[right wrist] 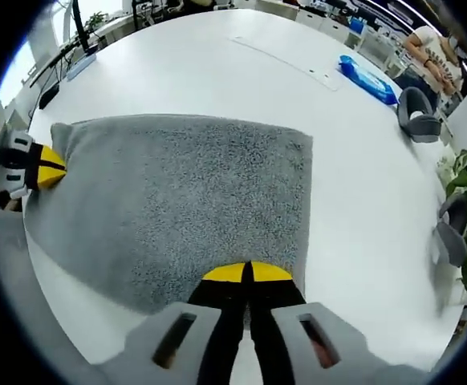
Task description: Fold the towel on the table until its edges align and the towel forms a compact rectangular stack.
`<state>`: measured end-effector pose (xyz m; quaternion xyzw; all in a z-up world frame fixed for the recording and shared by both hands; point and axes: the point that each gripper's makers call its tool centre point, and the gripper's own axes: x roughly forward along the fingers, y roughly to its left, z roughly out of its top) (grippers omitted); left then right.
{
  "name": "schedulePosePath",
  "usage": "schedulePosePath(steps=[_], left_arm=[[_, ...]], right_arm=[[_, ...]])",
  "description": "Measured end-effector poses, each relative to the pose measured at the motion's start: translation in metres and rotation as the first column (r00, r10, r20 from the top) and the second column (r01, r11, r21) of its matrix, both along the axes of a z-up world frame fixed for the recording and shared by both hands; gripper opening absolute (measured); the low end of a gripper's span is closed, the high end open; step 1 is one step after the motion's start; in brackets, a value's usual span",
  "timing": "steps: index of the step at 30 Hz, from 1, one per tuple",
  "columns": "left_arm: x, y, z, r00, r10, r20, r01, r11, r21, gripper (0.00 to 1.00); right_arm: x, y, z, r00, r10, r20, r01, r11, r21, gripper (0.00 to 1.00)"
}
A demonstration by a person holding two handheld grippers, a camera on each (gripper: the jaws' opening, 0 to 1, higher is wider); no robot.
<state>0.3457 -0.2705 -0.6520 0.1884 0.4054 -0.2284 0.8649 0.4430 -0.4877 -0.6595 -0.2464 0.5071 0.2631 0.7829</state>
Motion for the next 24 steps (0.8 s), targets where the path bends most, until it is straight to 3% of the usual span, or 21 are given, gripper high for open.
schedulePosePath(steps=[7, 12, 18, 24], left_arm=[[-0.013, -0.011, 0.000, 0.999, -0.029, -0.036, 0.029, 1.000, -0.005, 0.02], [-0.018, -0.016, -0.001, 0.999, -0.042, -0.027, 0.042, 0.999, -0.019, 0.02], [-0.024, -0.026, 0.000, 0.998, -0.050, -0.046, 0.046, 0.995, -0.084, 0.02], [-0.029, -0.036, -0.001, 0.994, -0.102, -0.041, 0.099, 0.993, -0.061, 0.02]], right_arm=[[0.011, 0.001, 0.000, 1.000, 0.004, -0.010, -0.004, 1.000, -0.007, 0.00], [0.017, 0.002, -0.001, 1.000, 0.005, -0.016, -0.005, 1.000, -0.014, 0.00], [0.025, 0.004, 0.000, 0.999, 0.053, 0.004, -0.053, 0.997, -0.061, 0.00], [0.032, 0.004, 0.000, 0.998, 0.065, 0.002, -0.064, 0.994, -0.086, 0.00]])
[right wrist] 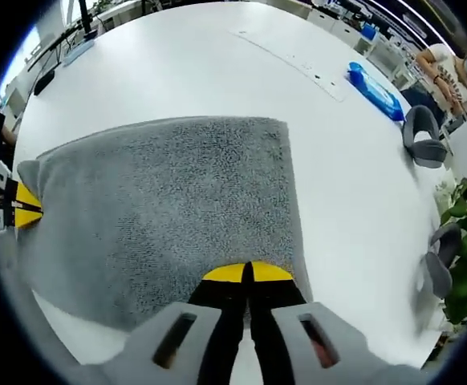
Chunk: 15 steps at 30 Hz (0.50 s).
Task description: Fold the towel on the table until its edges align and the towel forms a compact rectangular stack.
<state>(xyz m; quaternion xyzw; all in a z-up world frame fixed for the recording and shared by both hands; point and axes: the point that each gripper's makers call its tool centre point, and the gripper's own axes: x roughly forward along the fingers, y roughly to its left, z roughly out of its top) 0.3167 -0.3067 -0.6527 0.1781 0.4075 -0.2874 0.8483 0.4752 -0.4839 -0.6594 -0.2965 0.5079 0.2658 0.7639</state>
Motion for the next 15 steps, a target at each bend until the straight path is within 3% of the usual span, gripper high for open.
schedulePosePath(steps=[8, 15], left_arm=[[-0.005, -0.013, 0.000, 0.999, -0.046, -0.008, 0.046, 0.999, -0.022, 0.02], [-0.008, -0.023, 0.000, 0.997, -0.077, -0.024, 0.077, 0.997, -0.031, 0.02]], right_arm=[[0.009, 0.000, 0.000, 1.000, 0.014, 0.013, -0.014, 1.000, 0.000, 0.00], [0.017, 0.000, 0.001, 1.000, -0.015, 0.018, 0.014, 0.998, 0.055, 0.00]])
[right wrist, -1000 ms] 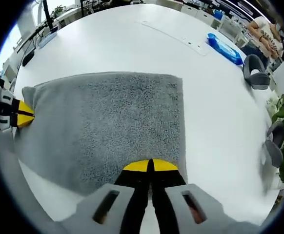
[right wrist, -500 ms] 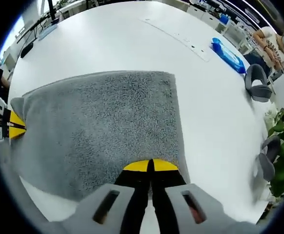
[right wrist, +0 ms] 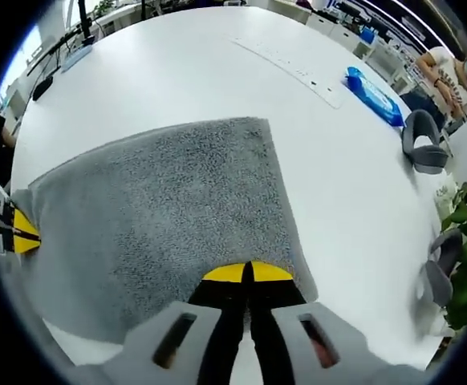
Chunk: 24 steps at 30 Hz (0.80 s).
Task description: Fold the towel on the table until its edges align and the towel forms a compact rectangular stack.
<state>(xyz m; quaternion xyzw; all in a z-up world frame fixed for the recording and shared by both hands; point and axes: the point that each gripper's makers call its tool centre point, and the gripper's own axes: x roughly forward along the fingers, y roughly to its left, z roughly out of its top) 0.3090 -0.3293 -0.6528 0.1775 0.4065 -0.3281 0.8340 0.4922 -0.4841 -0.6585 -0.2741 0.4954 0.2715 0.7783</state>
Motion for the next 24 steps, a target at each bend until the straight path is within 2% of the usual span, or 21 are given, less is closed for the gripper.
schedulePosePath(steps=[9, 16, 24], left_arm=[[-0.005, -0.017, 0.000, 0.999, -0.049, -0.022, 0.049, 0.999, -0.010, 0.02], [-0.009, -0.032, 0.000, 0.993, -0.113, -0.018, 0.113, 0.993, 0.013, 0.01], [-0.010, -0.047, 0.000, 0.987, -0.160, -0.023, 0.161, 0.987, 0.014, 0.01]], right_arm=[[0.009, 0.003, 0.000, 1.000, -0.002, 0.009, 0.002, 1.000, 0.010, 0.00], [0.017, 0.005, 0.000, 1.000, -0.009, 0.004, 0.009, 1.000, 0.021, 0.00], [0.024, 0.008, 0.000, 1.000, 0.024, 0.020, -0.023, 1.000, -0.019, 0.00]])
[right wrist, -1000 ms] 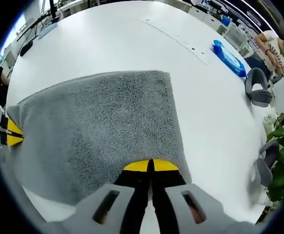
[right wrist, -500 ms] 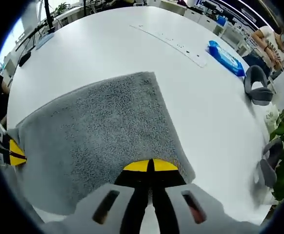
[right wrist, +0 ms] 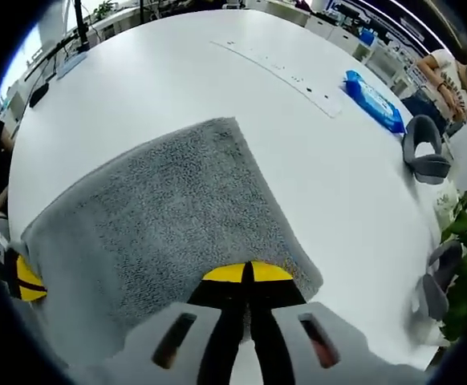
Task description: Fold the towel on the table until its edges align and the towel forms a compact rectangular stack.
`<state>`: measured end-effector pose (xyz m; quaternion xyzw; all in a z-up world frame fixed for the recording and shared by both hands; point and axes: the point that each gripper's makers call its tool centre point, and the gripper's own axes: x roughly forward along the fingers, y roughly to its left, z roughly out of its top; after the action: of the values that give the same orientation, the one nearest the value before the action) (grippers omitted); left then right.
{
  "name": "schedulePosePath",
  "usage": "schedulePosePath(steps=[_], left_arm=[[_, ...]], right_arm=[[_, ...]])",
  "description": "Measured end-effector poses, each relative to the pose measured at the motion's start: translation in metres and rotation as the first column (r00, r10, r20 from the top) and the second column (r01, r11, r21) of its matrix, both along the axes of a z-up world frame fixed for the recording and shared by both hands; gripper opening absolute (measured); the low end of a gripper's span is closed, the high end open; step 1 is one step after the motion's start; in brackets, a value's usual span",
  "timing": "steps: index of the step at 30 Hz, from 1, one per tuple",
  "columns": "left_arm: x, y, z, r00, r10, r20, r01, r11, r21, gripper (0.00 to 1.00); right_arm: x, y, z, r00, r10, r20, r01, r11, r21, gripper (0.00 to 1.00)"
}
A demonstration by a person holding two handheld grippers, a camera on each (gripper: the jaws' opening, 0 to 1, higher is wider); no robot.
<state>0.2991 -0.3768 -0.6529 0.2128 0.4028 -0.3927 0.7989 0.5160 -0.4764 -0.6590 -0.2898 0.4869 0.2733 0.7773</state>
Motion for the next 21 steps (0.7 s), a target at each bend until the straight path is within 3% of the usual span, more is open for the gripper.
schedulePosePath(steps=[21], left_arm=[[0.001, -0.035, 0.000, 0.998, -0.055, 0.007, 0.055, 0.998, -0.027, 0.01]], right_arm=[[0.019, 0.004, 0.000, 1.000, 0.007, 0.013, -0.007, 1.000, 0.014, 0.00]])
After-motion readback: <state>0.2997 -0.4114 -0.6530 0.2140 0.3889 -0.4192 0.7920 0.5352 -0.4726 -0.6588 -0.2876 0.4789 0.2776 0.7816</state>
